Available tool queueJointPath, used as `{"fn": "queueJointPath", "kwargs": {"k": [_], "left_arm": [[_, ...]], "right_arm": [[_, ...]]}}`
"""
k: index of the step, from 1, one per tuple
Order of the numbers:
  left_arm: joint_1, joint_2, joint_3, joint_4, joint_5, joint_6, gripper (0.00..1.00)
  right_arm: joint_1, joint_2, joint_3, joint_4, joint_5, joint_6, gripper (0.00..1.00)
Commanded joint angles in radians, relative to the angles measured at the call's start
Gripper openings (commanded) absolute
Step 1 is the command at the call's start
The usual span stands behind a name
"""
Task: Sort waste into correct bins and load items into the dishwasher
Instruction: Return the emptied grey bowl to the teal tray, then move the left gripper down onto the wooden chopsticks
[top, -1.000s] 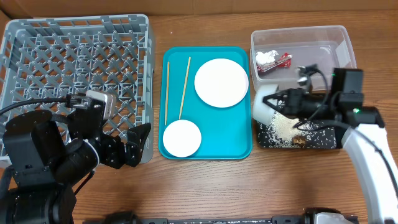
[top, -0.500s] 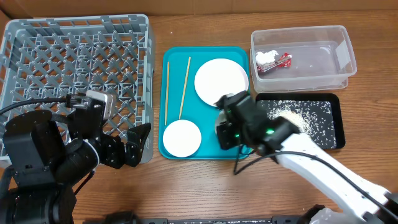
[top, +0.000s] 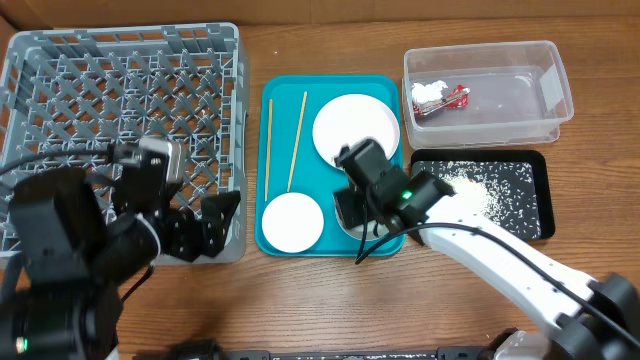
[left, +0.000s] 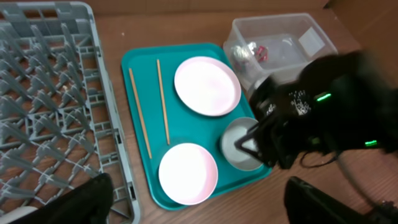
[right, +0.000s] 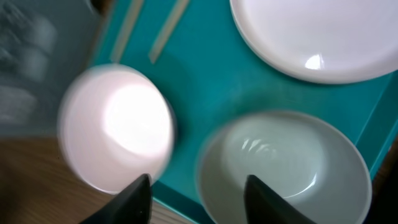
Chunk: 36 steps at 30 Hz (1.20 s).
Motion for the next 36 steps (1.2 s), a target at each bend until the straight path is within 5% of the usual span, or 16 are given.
{"fn": "queueJointPath", "kwargs": {"k": [1,6,15,22,36], "left_arm": [[-0.002,0.08,0.004,0.009,0.008,-0.064,0.85],[-0.061,0.212,0.004,0.048,-0.048,-0.116,0.8],[-0.393,0.554,0.004,0.157,-0.498,-0.311,0.78],[-0.457,0.84,0.005,0.332,-0.512,-0.318,0.56],[-0.459,1.139,0.005,0.546,-0.54,-0.319,0.33]], "right_arm": [[-0.021,-0.103,0.118,-0.021,0.021,0.049,0.58],[-0.094,-0.188,0.183,-0.085,0.02,0.108,0.61],[-0.289,-0.274,0.184,-0.189,-0.061,0.16,0.83],[-0.296,-0.272,0.184,-0.254,-0.066,0.148,0.86],[-0.296,-0.272,0.184,-0.254,-0.067,0.148,0.84]]}}
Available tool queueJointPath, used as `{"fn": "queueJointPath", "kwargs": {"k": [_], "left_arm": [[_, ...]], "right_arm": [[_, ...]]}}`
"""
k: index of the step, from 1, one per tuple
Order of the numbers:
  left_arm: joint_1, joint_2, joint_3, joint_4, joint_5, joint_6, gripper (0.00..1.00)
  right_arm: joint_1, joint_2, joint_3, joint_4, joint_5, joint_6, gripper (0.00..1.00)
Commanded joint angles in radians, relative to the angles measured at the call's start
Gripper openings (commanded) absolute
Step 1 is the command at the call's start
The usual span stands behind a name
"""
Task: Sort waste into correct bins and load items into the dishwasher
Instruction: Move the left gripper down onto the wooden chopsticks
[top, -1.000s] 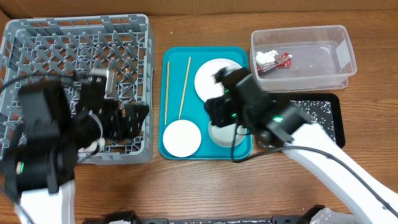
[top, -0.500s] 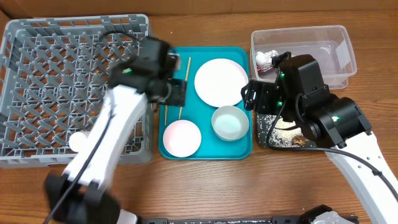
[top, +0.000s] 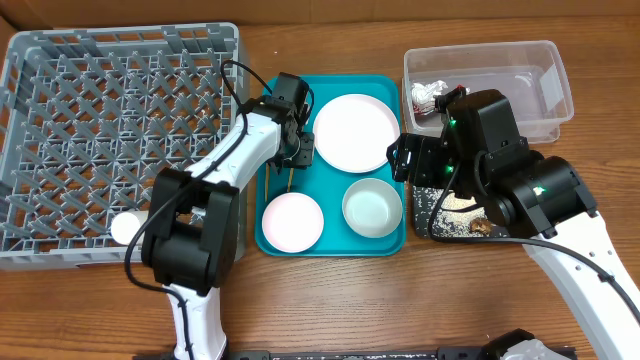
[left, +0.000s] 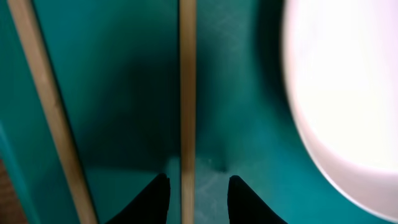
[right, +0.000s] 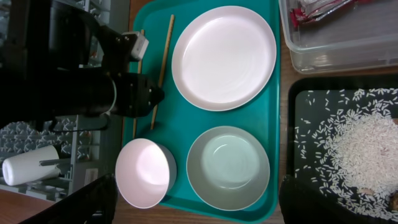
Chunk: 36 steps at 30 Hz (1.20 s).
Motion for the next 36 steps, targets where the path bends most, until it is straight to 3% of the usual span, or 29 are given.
{"fn": "queueJointPath", "kwargs": {"k": [1,3,7,13,20,24,29,34,36], "left_arm": [[-0.003,0.041,0.005,0.022,-0.034,-0.011,0.31],[-0.003,0.049,0.004,0.023,-0.034,-0.015,0.25],[-0.003,0.048,0.005,0.022,-0.034,-0.014,0.04],[0.026,0.047,0.098,-0.071,-0.048,-0.015,0.04],[0.103,0.035,0.552,-0.466,-0.031,-0.021,0.04],[0.143,0.023,0.719,-0.669,-0.079,-0.022,0.04],[0.244,0.008,0.718,-0.806,-0.226,-0.022,0.04],[0.331,0.008,0.658,-0.81,-0.145,0.005,0.04],[0.346,0.008,0.629,-0.796,-0.18,0.024,0.04]], "right_arm": [[-0.003,-0.01,0.014,0.005,-0.002,-0.002,0.84],[-0.003,-0.01,0.014,0.005,-0.002,-0.002,0.83],[-0.003,-0.01,0.014,-0.001,-0.002,-0.002,0.83],[-0.003,-0.01,0.014,-0.011,-0.002,-0.002,0.79],[-0.003,-0.01,0.014,-0.017,-0.002,-0.002,0.79],[-0.003,-0.01,0.014,-0.017,-0.002,-0.003,0.79],[-0.003,-0.01,0.014,-0.016,-0.002,-0.002,0.8],[-0.003,-0.01,0.014,-0.017,-0.002,-0.002,0.8],[-0.003,-0.01,0.014,-0.012,-0.002,-0.002,0.8]]}}
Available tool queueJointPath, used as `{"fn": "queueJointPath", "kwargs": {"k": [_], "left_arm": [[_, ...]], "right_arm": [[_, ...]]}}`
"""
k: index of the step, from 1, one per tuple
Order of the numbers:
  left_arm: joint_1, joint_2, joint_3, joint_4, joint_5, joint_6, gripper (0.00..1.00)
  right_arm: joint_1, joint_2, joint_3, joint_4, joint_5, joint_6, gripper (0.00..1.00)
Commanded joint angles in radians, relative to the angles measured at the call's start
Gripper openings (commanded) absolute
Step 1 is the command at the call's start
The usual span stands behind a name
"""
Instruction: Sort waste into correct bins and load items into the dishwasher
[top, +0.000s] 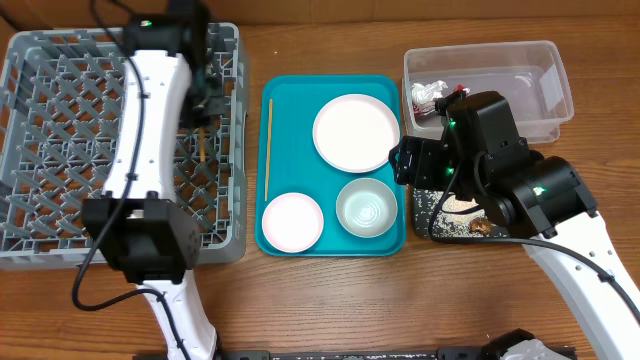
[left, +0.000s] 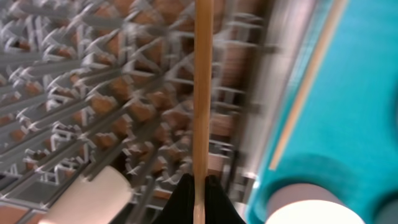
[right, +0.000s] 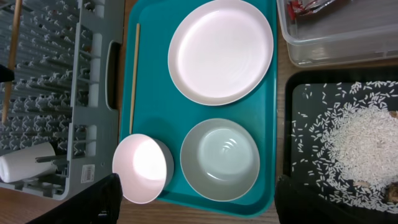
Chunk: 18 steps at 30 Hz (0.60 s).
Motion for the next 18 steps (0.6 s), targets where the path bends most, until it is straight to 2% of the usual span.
{"fn": "queueJointPath", "kwargs": {"k": [1,3,5,13,18], "left_arm": [[0.029,-0.005,-0.045,0.013,-0.047,0.024,0.04],[0.037,-0.005,-0.077,0.044,-0.089,0.031,0.04],[0.039,-0.005,-0.12,0.098,-0.084,0.077,0.04],[0.038,-0.005,-0.27,0.205,-0.109,0.11,0.04],[0.04,-0.006,-0.292,0.23,-0.079,0.172,0.04]], "right_arm": [[-0.003,-0.01,0.014,0.01,-0.002,-0.002,0.8],[-0.003,-0.01,0.014,0.01,-0.002,-0.002,0.8],[-0.003,-0.01,0.014,0.008,-0.002,-0.002,0.8],[-0.003,-0.01,0.014,0.003,-0.002,-0.002,0.8],[-0.003,-0.01,0.014,-0.002,-0.002,-0.003,0.8]]}}
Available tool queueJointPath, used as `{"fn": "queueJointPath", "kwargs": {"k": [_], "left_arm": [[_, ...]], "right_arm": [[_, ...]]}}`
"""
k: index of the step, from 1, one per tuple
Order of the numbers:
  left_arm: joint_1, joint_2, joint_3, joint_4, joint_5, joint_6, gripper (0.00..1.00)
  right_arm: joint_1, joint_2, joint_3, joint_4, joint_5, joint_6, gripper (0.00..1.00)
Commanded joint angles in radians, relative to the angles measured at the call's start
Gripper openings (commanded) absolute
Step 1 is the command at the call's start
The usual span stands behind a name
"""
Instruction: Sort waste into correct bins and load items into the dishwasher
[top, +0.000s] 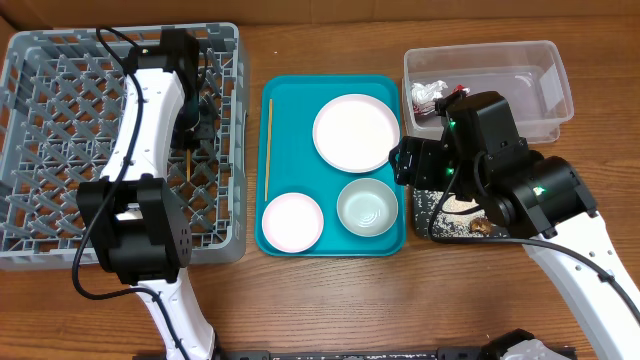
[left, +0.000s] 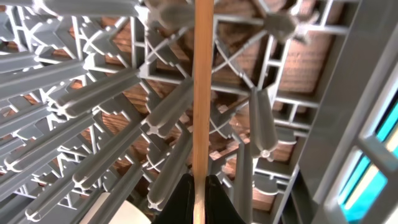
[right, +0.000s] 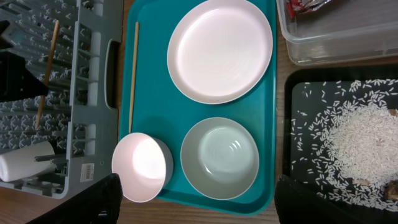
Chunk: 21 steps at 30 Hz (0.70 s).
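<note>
My left gripper (left: 200, 182) is shut on a wooden chopstick (left: 202, 93). It holds the stick low among the pegs in the right part of the grey dishwasher rack (top: 60, 120). The same chopstick (right: 46, 74) shows tilted over the rack in the right wrist view. A second chopstick (top: 268, 150) lies along the left side of the teal tray (top: 285, 95). Also on the tray are a white plate (top: 356, 132), a grey-green bowl (top: 366, 207) and a pink-white bowl (top: 292, 221). My right gripper (right: 199, 208) hangs open high above the tray's front.
A white cup (right: 25, 165) lies in the rack's front part. A clear bin (top: 500, 90) holding wrappers stands at the back right. In front of it sits a black tray (top: 520, 200) with spilled rice. Bare wooden table runs along the front.
My left gripper, still shut on the chopstick, has come down closer to the rack, so the stick now sits among the pegs. The right arm has not moved.
First both chopsticks lay on the tray, my left gripper open near the rack's front and my right low over the grey-green bowl. Then my left fingers straddled the right chopstick and my right hung high. Later the stick was held over the rack, now lower.
</note>
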Motion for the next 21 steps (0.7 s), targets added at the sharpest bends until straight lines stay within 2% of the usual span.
{"fn": "queueJointPath", "kwargs": {"k": [1,3,4,5,6,7,8,12,14,19,20,21], "left_arm": [[-0.002,-0.007,-0.007,0.008,0.021,0.076,0.04],[-0.007,-0.008,-0.007,0.005,0.042,0.079,0.04],[-0.008,-0.012,-0.007,0.003,0.057,0.079,0.09],[-0.007,-0.022,-0.005,-0.002,0.081,0.079,0.22],[-0.007,-0.033,-0.004,-0.003,0.101,0.079,0.45],[-0.006,-0.051,-0.004,-0.004,0.12,0.079,0.64],[-0.006,-0.073,-0.004,-0.005,0.139,0.079,0.73],[-0.008,-0.176,-0.004,-0.005,0.191,0.079,0.85],[-0.014,-0.233,-0.004,0.006,0.252,0.079,1.0],[-0.032,-0.306,-0.005,0.03,0.603,0.104,1.0],[-0.044,-0.301,-0.006,0.029,0.622,0.091,0.97],[-0.057,-0.294,-0.009,0.024,0.605,0.066,0.88]], "right_arm": [[-0.003,-0.01,0.014,0.007,-0.002,-0.003,0.8],[-0.003,-0.01,0.014,0.011,-0.002,-0.003,0.8],[-0.003,-0.01,0.014,0.013,-0.002,-0.003,0.8],[-0.003,-0.01,0.014,0.014,-0.002,-0.004,0.8],[-0.003,-0.01,0.014,0.013,-0.002,-0.004,0.8],[-0.003,-0.01,0.014,0.013,-0.002,-0.004,0.8],[-0.003,-0.01,0.014,0.014,-0.002,-0.004,0.8],[-0.003,-0.01,0.014,0.014,-0.002,-0.004,0.8],[-0.003,-0.01,0.014,0.014,-0.002,-0.006,0.8],[-0.003,-0.01,0.014,0.014,-0.002,-0.006,0.8],[-0.003,-0.01,0.014,0.014,-0.002,-0.006,0.8],[-0.003,-0.01,0.014,0.014,-0.002,-0.006,0.8]]}}
